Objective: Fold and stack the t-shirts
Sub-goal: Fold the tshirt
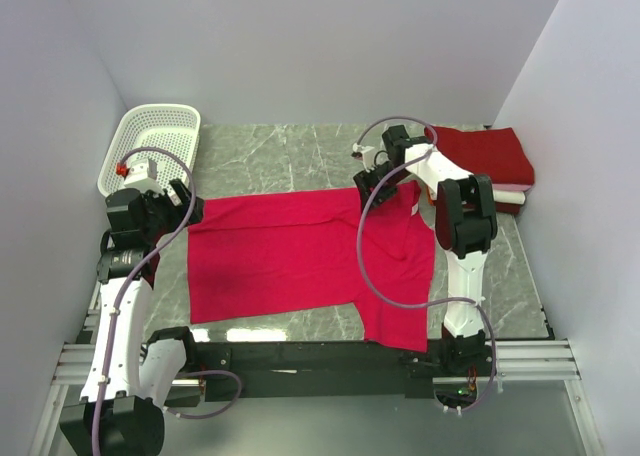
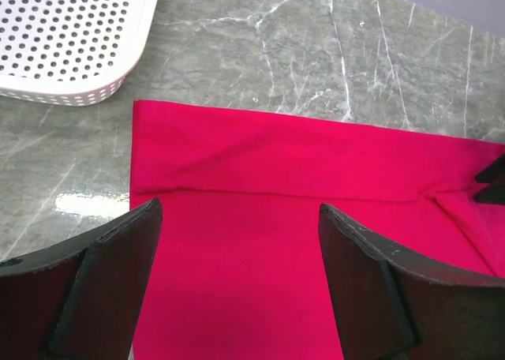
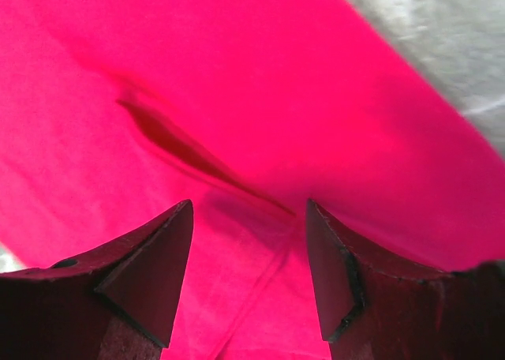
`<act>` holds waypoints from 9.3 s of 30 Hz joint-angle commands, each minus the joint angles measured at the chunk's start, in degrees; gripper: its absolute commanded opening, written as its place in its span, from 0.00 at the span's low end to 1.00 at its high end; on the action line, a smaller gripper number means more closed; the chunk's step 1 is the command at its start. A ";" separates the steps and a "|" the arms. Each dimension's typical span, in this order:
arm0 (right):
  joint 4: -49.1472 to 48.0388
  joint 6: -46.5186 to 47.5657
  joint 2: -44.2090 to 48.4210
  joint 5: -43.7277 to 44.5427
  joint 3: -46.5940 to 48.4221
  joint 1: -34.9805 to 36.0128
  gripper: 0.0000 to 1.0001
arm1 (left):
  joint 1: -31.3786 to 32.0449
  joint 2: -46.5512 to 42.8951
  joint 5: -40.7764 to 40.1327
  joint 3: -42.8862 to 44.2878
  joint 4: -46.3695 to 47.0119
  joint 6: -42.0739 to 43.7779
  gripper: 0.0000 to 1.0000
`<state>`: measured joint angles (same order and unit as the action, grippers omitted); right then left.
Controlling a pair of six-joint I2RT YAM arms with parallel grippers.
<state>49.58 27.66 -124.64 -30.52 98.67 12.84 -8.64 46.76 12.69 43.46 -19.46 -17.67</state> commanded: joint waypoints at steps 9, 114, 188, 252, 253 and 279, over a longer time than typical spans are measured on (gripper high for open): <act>-3.09 -1.99 2.47 5.74 -3.75 -0.10 0.64 | 0.12 0.17 2.26 0.22 2.94 0.71 0.85; -6.34 -10.78 3.71 26.73 4.85 -7.30 0.42 | 8.38 24.92 -2.38 12.06 -1.01 -2.63 0.64; -2.29 33.70 73.66 -9.47 -55.59 -2.03 0.74 | 45.35 0.33 -15.04 0.13 -39.93 -63.86 0.67; 10.81 100.76 54.24 4.68 -61.66 -26.30 0.61 | 46.00 1.40 -29.74 -13.49 -34.42 -77.60 0.00; 9.93 100.14 53.80 5.03 -61.85 -25.85 0.60 | 46.00 1.58 -29.83 -13.32 -34.15 -77.25 0.00; 4.99 89.33 52.12 4.78 -59.48 -23.12 0.04 | 46.00 0.87 -32.64 -10.77 -34.24 -76.72 0.00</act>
<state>54.63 113.67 -74.06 -22.13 36.05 -10.63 37.58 48.49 -17.85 30.04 -53.06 -94.00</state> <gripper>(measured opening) 0.068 0.052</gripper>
